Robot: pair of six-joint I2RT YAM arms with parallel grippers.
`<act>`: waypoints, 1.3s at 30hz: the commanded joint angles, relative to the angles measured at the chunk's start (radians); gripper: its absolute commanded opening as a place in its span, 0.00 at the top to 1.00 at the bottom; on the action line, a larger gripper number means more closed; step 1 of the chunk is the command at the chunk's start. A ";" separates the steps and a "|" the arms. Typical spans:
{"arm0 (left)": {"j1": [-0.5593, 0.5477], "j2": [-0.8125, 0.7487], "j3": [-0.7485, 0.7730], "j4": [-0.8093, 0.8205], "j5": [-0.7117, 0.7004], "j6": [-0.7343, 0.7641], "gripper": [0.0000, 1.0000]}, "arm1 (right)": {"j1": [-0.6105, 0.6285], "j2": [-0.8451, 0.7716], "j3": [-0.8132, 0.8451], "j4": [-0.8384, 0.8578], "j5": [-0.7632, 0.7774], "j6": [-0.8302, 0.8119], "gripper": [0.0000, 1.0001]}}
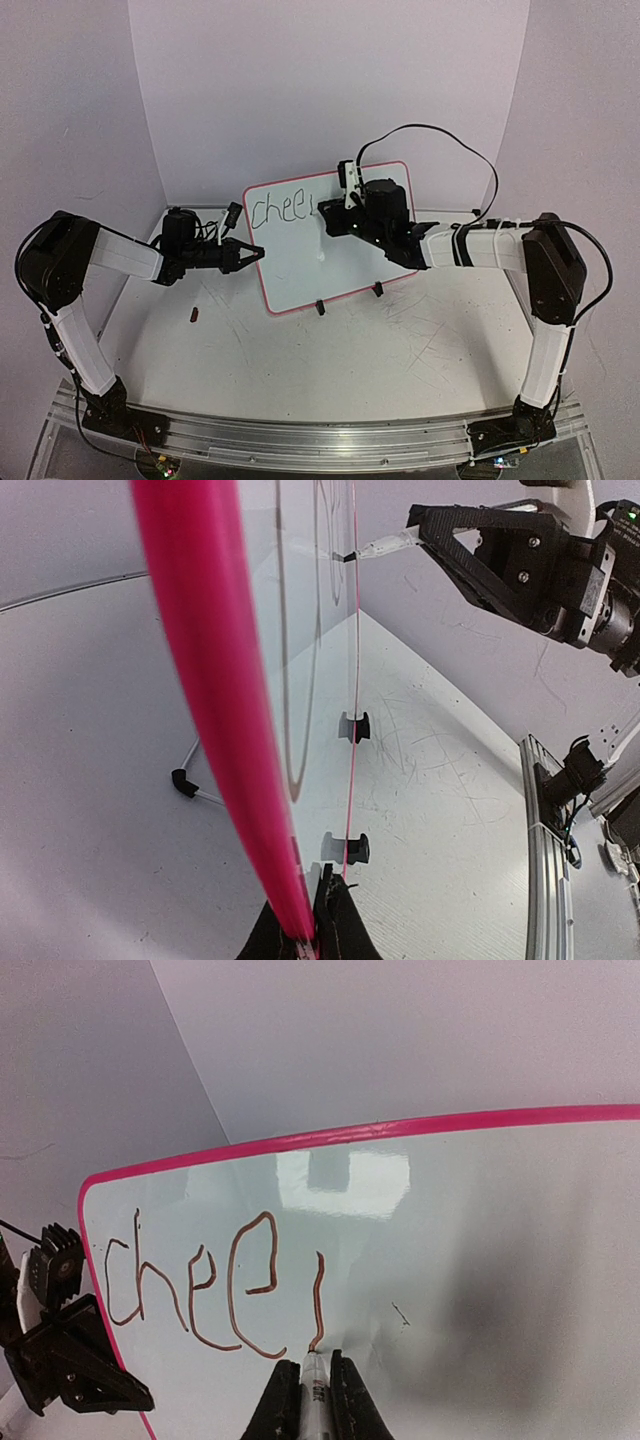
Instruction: Write a sentence on the whiteboard
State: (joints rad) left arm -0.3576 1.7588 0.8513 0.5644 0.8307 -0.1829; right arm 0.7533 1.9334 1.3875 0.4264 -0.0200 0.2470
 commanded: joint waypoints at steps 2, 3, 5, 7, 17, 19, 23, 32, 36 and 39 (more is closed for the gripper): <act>0.000 -0.016 0.036 -0.003 -0.078 0.095 1.00 | -0.002 -0.023 0.000 -0.010 0.022 0.005 1.00; 0.000 -0.018 0.035 -0.003 -0.079 0.095 1.00 | -0.002 -0.020 0.007 -0.008 0.034 0.002 1.00; 0.000 -0.019 0.035 -0.003 -0.079 0.095 1.00 | -0.002 -0.015 0.030 -0.003 0.046 -0.005 1.00; 0.000 -0.020 0.035 -0.003 -0.080 0.095 1.00 | -0.002 -0.007 0.060 -0.002 0.051 -0.014 1.00; 0.000 -0.021 0.034 -0.005 -0.078 0.096 1.00 | -0.012 0.010 0.120 -0.002 0.116 -0.028 1.00; 0.000 -0.021 0.034 -0.005 -0.079 0.097 1.00 | -0.016 0.006 0.119 -0.003 0.137 -0.025 1.00; 0.000 -0.015 0.035 -0.005 -0.076 0.096 1.00 | -0.018 -0.025 0.095 -0.002 0.134 -0.030 1.00; -0.001 -0.014 0.042 -0.005 -0.074 0.095 1.00 | -0.022 -0.086 -0.003 0.053 -0.017 -0.023 1.00; -0.003 -0.022 0.037 -0.006 -0.074 0.093 1.00 | -0.025 -0.072 -0.002 0.076 -0.012 -0.023 1.00; -0.003 -0.021 0.038 -0.006 -0.074 0.093 1.00 | -0.027 -0.047 0.025 0.076 -0.007 -0.022 1.00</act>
State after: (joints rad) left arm -0.3605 1.7588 0.8553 0.5648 0.8370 -0.1791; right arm 0.7334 1.8832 1.3849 0.4480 -0.0162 0.2262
